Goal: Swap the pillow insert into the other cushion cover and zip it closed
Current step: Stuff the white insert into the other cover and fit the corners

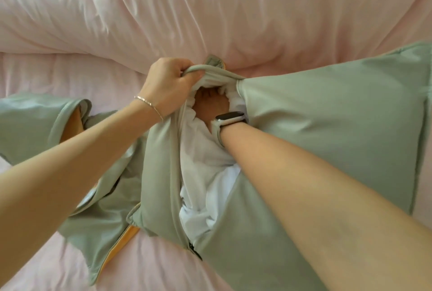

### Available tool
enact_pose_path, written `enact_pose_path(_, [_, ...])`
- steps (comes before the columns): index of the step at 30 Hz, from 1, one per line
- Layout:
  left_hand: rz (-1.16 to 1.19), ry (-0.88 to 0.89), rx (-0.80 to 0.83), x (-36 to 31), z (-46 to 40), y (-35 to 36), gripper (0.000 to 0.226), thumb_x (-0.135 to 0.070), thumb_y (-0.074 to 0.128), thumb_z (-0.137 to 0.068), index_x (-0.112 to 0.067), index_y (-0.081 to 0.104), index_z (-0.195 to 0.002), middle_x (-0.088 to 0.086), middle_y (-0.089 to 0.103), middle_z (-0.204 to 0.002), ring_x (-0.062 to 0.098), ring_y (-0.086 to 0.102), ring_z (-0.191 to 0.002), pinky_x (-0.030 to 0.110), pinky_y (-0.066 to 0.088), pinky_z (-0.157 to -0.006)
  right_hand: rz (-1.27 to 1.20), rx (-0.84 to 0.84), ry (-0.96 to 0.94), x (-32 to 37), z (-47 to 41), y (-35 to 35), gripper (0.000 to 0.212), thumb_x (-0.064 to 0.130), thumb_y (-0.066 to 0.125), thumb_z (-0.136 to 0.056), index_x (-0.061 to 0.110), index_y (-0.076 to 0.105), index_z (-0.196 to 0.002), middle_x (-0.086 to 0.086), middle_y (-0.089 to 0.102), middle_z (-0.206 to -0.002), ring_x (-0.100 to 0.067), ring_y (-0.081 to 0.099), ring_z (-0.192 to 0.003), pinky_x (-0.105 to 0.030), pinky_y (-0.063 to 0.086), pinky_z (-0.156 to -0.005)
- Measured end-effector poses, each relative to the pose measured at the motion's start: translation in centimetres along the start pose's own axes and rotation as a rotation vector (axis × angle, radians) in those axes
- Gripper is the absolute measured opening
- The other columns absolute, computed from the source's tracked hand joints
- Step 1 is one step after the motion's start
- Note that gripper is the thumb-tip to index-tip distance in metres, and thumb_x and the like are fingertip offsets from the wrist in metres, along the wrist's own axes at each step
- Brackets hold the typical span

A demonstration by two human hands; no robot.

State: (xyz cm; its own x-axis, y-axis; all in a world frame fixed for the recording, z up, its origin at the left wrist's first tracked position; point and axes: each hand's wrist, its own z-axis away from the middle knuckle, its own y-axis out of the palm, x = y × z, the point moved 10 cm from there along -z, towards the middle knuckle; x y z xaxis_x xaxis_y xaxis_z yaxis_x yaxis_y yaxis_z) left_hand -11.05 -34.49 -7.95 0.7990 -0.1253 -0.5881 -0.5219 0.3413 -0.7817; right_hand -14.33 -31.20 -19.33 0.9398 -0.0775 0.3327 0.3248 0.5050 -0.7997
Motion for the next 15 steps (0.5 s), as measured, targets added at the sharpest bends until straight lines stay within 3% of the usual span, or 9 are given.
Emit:
enact_pose_path(3, [-0.150,-0.007,0.043,-0.2,-1.4,0.4,0.042,-0.020,0.051,-0.093,-0.011,0.037,-0.055,0.002,0.032,-0.052,0.014,0.033,-0.052,0.026,0.021,-0.052,0.085,-0.131,-0.077,0.2,1.9,-2.4,0.057,0.035,0.025,-0.099,0.002,0.014,-0.144,-0.018,0.025,-0.148,-0.030,0.025,-0.136,-0.039,0.016,-0.110])
enact_pose_path(7, [-0.278,-0.005,0.054,-0.7,-1.9,1.3,0.028,-0.024,0.047,-0.095,-0.008,0.048,-0.072,0.009,0.042,-0.068,0.026,0.039,-0.073,0.027,0.026,-0.064,0.181,-0.145,-0.163,0.5,6.1,-3.4,0.054,0.033,0.029,-0.096,0.006,0.018,-0.142,-0.016,0.035,-0.140,-0.030,0.038,-0.127,-0.039,0.031,-0.099])
enact_pose_path(9, [-0.302,0.009,0.057,-1.2,-1.6,1.5,0.027,-0.024,0.046,-0.096,-0.006,0.051,-0.077,0.012,0.045,-0.075,0.029,0.043,-0.076,0.029,0.028,-0.065,0.177,-0.153,-0.166,0.7,7.5,-3.9,0.055,0.021,0.013,-0.090,0.005,0.016,-0.143,-0.019,0.034,-0.138,-0.033,0.041,-0.124,-0.041,0.034,-0.097])
enact_pose_path(11, [-0.297,0.014,0.082,-1.5,-1.1,1.9,0.024,-0.024,0.043,-0.097,-0.006,0.050,-0.083,0.012,0.047,-0.082,0.031,0.047,-0.083,0.028,0.026,-0.064,0.110,-0.247,-0.167,0.8,8.8,-5.0,0.071,0.016,-0.002,-0.075,0.003,0.023,-0.140,-0.021,0.037,-0.133,-0.035,0.043,-0.118,-0.041,0.033,-0.097])
enact_pose_path(12, [-0.284,0.014,0.102,-1.6,-0.9,2.1,0.022,-0.024,0.042,-0.098,-0.006,0.049,-0.087,0.011,0.046,-0.085,0.029,0.047,-0.085,0.026,0.023,-0.063,0.049,-0.311,-0.160,0.5,9.3,-5.5,0.072,0.014,-0.001,-0.072,0.002,0.030,-0.137,-0.021,0.040,-0.130,-0.035,0.043,-0.116,-0.042,0.032,-0.099])
enact_pose_path(15, [-0.213,0.007,0.131,-1.7,-0.8,2.3,0.016,-0.026,0.043,-0.097,-0.011,0.047,-0.095,0.007,0.048,-0.093,0.021,0.043,-0.085,0.023,0.022,-0.060,-0.180,-0.549,-0.163,-0.5,11.1,-7.1,0.052,0.014,0.027,-0.080,-0.003,0.053,-0.122,-0.024,0.053,-0.121,-0.041,0.048,-0.113,-0.048,0.037,-0.101])
